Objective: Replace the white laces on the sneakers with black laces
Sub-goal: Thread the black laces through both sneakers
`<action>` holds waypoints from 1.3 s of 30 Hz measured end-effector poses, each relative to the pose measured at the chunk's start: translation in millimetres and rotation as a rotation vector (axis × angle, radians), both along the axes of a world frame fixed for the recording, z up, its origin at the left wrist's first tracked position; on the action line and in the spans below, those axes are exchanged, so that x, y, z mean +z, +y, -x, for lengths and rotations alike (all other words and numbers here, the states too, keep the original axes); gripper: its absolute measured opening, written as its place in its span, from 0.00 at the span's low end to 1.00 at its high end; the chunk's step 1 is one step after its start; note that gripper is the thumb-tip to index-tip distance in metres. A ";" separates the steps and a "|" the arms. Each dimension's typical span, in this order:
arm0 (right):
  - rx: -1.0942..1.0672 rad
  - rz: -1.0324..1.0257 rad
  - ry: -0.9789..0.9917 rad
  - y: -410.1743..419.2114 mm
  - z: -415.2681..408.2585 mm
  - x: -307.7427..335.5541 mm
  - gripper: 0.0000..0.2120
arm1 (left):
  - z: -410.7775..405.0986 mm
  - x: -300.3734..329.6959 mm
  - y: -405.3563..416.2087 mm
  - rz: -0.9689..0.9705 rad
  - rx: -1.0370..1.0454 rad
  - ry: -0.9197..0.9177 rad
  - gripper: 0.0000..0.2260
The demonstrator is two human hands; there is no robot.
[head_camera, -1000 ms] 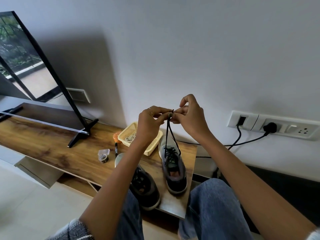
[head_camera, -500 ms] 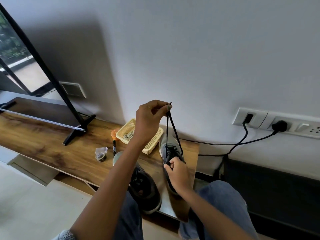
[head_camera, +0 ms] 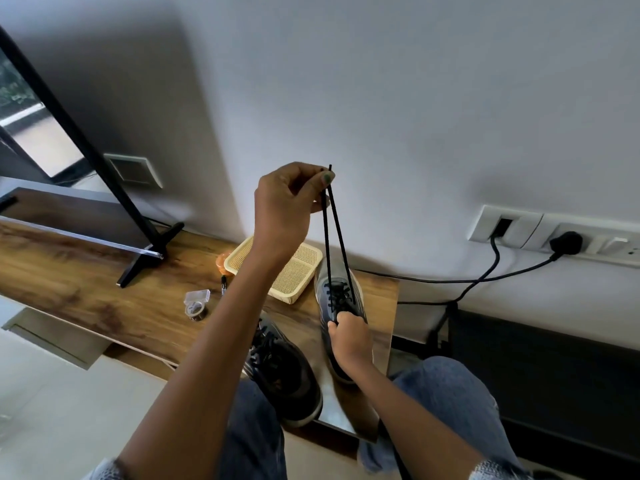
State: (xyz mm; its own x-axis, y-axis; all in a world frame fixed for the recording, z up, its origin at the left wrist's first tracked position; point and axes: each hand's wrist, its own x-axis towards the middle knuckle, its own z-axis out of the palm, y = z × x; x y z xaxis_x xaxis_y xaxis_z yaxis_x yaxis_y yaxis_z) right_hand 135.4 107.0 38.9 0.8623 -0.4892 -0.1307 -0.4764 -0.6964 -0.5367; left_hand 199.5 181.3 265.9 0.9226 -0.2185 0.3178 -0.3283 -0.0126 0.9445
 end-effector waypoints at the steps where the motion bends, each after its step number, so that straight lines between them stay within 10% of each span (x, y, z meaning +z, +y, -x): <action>1: 0.003 0.008 0.012 0.7 0.4 0.6 0.18 | 0.1 2.4 -1.1 0.001 -0.003 -0.009 0.01; 10: 0.006 -0.075 -0.110 -1.9 2.6 -1.6 0.21 | 4.6 -2.7 -2.4 -0.101 -0.026 -0.005 0.02; 15: -0.145 0.084 -0.392 -13.3 15.8 0.0 0.05 | 8.1 -3.0 3.2 -0.145 -0.033 -0.004 0.02; 20: 0.188 0.254 -0.082 -25.6 20.5 11.9 0.30 | 12.6 -5.9 5.3 -0.150 -0.052 0.018 0.01; 27: 0.253 0.210 0.168 -29.6 13.8 12.8 0.31 | 12.3 -8.5 5.2 -0.126 -0.044 0.014 0.03; 39: 0.038 -0.268 -0.552 -42.5 6.4 93.6 0.12 | 18.0 -2.6 4.9 -0.221 -0.053 -0.033 0.03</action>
State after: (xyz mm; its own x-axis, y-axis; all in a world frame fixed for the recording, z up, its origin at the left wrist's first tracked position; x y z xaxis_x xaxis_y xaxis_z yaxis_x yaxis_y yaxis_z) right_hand 129.0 64.6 132.5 0.8539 -0.4688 0.2259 -0.0555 -0.5137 -0.8562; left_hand 181.4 186.2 263.3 0.8977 -0.3340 0.2872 -0.3651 -0.1994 0.9093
